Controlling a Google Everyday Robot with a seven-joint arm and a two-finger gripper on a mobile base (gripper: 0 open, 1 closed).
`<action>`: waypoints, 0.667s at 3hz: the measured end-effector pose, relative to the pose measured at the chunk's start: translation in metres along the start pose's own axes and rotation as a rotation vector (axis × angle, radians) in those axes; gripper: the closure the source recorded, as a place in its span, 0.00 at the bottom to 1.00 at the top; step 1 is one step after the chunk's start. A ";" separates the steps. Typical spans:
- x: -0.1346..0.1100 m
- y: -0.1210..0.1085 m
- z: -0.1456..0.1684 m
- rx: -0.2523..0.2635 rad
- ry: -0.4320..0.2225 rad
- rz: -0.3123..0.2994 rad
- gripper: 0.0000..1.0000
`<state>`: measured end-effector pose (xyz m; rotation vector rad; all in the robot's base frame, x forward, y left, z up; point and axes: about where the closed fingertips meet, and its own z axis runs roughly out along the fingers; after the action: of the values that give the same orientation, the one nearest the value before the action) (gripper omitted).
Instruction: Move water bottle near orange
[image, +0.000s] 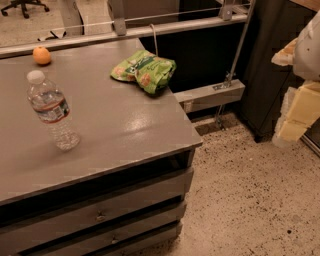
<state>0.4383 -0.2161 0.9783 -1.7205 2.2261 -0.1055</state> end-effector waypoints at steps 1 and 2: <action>0.000 0.000 0.000 0.000 0.000 0.000 0.00; -0.030 -0.003 0.014 -0.024 -0.101 -0.014 0.00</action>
Offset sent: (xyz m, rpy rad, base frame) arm 0.0464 0.1019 -0.0203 0.3419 -0.0042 0.1579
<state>0.4520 -0.1867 0.9722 -1.7146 2.1514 0.0047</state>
